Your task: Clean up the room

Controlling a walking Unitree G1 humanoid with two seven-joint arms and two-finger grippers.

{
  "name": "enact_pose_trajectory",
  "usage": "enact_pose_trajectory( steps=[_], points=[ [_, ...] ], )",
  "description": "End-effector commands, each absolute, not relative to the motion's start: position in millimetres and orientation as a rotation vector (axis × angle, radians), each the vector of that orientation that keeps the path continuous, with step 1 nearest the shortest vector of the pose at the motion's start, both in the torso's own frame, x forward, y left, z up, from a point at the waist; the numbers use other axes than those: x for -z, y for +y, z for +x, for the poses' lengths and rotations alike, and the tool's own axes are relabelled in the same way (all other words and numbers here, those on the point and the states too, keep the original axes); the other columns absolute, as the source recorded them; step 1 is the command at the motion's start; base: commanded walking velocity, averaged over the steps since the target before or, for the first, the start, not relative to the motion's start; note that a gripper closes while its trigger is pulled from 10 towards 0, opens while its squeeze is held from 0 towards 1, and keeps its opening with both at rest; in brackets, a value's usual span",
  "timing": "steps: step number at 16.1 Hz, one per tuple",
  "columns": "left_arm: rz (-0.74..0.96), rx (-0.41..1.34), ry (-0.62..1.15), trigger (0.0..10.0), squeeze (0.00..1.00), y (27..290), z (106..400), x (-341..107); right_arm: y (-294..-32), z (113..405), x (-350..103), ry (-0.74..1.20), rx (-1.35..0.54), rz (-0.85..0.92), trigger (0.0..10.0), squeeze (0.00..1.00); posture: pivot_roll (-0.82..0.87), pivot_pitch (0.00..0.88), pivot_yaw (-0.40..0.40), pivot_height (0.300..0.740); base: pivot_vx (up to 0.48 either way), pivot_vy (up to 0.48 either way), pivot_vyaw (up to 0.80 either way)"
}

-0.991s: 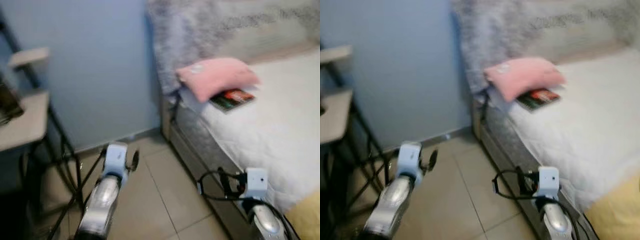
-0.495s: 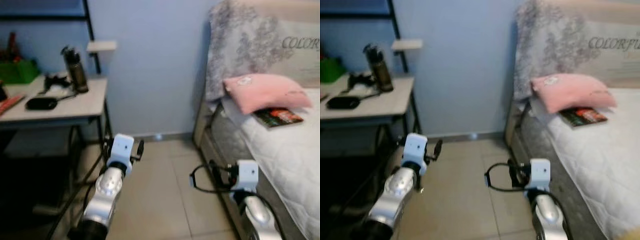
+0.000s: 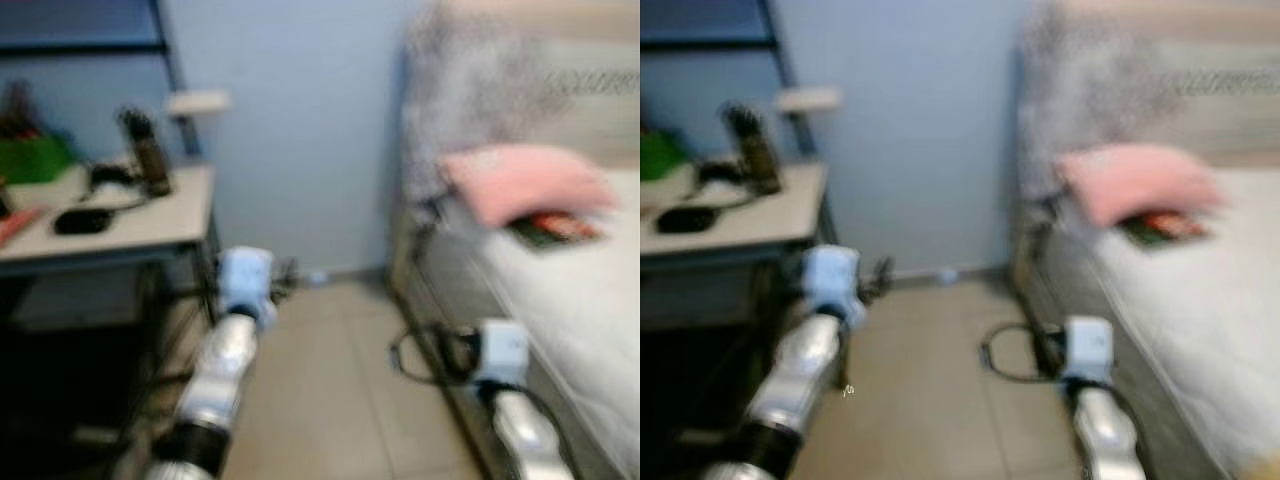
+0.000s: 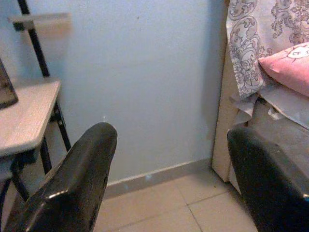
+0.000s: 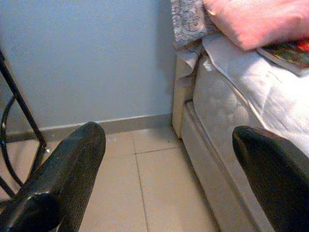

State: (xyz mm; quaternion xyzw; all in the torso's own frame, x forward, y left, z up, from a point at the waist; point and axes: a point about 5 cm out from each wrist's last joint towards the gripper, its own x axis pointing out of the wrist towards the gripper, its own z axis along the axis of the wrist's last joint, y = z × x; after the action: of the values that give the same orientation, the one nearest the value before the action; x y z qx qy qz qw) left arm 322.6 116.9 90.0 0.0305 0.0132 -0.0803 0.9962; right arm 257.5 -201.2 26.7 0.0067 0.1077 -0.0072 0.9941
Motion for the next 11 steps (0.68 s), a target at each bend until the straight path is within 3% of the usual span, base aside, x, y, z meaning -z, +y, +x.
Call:
enact_pose_trajectory(
  steps=[1, 5, 11],
  points=[
    [0.084, 0.118, 0.032, 10.0, 0.0, 135, 325, -90, -189, 263, -31, 0.197, -0.018, 0.019, 10.0, 0.0, 0.13, 0.0, 0.031, 0.74, 0.48, 0.0, 0.71],
    [0.085, 0.102, 0.025, 10.0, 0.0, 139, 327, -93, -191, 262, -29, 0.202, 0.011, 0.021, 10.0, 0.0, 0.13, 0.0, 0.026, 0.74, 0.48, 0.0, 0.65],
    [0.092, 0.086, 0.032, 10.0, 0.0, 147, 325, -90, -193, 258, -27, 0.21, 0.018, 0.011, 10.0, 0.0, 0.14, 0.0, 0.018, 0.74, 0.48, 0.0, 0.0]
  ],
)
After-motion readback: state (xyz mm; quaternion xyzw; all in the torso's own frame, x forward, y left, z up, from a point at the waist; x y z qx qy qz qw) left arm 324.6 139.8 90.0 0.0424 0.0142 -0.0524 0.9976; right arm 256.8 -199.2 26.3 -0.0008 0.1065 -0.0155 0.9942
